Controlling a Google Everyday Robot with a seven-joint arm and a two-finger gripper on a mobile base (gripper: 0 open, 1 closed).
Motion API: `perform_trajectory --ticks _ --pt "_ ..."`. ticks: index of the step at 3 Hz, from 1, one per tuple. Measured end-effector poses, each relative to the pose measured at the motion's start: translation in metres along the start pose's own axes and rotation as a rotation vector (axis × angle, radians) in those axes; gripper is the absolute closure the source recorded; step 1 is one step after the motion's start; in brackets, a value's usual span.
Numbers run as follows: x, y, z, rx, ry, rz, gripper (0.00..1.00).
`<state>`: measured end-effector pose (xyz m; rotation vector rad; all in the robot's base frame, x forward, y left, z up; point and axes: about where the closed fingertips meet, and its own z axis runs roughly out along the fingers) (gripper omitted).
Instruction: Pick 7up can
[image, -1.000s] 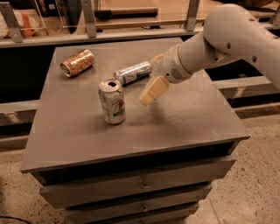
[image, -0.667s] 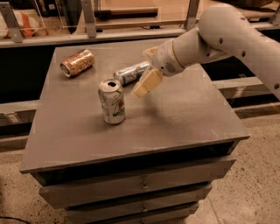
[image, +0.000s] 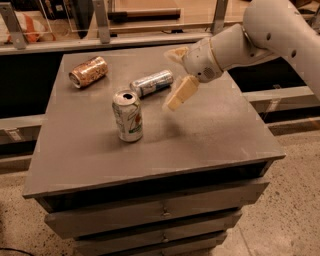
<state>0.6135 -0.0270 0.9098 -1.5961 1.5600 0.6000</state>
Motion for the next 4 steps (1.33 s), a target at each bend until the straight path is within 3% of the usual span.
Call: perform_trajectory --ticks 1,2,4 --pt "-0.006 0.027 -0.015 -0.111 -0.034 -0.055 0.0" --pt "-0.006 0.027 -0.015 -0.112 -0.034 -0.055 0.0" --pt "-0.033 0.057 0.026 -0.246 -0.139 -0.074 0.0"
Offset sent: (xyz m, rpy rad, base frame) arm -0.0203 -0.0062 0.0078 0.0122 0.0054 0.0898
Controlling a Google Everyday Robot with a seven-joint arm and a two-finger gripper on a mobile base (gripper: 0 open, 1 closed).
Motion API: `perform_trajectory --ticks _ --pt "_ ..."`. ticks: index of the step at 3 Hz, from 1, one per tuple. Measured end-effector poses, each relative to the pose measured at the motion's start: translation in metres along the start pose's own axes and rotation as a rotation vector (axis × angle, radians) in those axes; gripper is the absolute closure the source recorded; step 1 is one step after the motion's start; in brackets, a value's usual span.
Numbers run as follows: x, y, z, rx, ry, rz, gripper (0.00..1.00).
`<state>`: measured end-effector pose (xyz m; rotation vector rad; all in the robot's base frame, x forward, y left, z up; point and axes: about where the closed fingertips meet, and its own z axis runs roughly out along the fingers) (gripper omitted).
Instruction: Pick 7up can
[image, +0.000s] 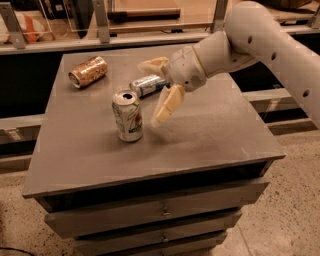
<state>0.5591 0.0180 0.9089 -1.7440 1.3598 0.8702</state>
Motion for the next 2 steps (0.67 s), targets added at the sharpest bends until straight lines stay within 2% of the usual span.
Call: perform_trajectory --ticks 1,2 --pt "-0.007 0.003 0.027 -0.053 -0.032 0.02 0.0" --pt "-0.01 0.003 0.042 -0.083 -0.045 0.045 0.0"
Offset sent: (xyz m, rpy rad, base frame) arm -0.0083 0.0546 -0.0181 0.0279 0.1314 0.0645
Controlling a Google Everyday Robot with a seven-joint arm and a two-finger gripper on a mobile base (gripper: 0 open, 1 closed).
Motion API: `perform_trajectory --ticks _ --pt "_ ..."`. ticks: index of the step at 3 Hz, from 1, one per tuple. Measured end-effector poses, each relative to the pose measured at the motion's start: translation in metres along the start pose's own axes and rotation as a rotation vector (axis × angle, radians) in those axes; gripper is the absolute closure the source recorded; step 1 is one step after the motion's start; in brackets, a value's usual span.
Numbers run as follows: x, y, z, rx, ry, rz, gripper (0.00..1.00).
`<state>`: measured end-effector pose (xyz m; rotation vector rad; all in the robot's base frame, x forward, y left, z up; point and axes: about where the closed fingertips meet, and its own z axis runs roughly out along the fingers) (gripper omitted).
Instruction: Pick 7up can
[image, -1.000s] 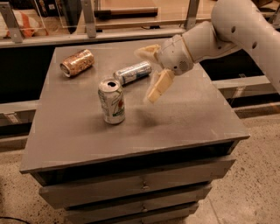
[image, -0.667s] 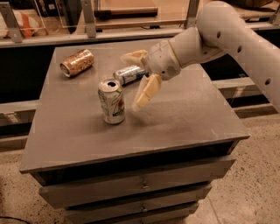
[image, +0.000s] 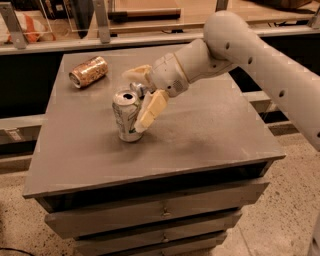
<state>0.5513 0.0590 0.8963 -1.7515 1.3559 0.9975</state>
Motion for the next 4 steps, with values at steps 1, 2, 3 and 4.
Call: perform_trajectory --ticks 1,2,3,4 --pt "-0.004 0.003 0.007 -0.032 -0.008 0.023 0.18" --pt "-0.007 0.009 0.01 -0.054 -0.017 0.039 0.41" --pt "-0.007 0.012 0.011 -0.067 -0.017 0.053 0.64" --pt "-0.017 0.007 0.006 -0.039 -0.008 0.062 0.87"
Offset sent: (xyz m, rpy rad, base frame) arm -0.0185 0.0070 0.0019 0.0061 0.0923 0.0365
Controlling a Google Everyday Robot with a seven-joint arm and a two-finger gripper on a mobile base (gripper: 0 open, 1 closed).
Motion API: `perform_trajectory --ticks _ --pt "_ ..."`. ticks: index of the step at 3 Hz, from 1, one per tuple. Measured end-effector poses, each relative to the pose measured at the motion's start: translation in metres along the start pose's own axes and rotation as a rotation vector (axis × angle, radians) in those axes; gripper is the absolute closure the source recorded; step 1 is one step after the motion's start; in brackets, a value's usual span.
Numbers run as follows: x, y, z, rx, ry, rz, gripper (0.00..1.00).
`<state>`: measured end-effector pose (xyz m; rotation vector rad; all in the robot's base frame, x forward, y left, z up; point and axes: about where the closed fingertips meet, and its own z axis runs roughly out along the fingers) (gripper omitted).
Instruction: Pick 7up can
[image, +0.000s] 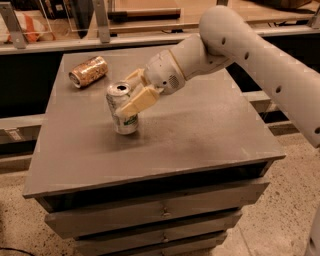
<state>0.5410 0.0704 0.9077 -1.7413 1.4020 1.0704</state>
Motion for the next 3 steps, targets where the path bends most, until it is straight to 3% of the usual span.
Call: perform_trajectory --ticks 1,2,3 --pt "-0.022 -0.014 -0.009 0.026 0.006 -0.009 1.0" --pt "-0.071 -0.043 -0.03 0.095 -0.075 -0.065 1.0" --pt "-0.071 -0.043 -0.03 0.094 -0.075 -0.065 1.0"
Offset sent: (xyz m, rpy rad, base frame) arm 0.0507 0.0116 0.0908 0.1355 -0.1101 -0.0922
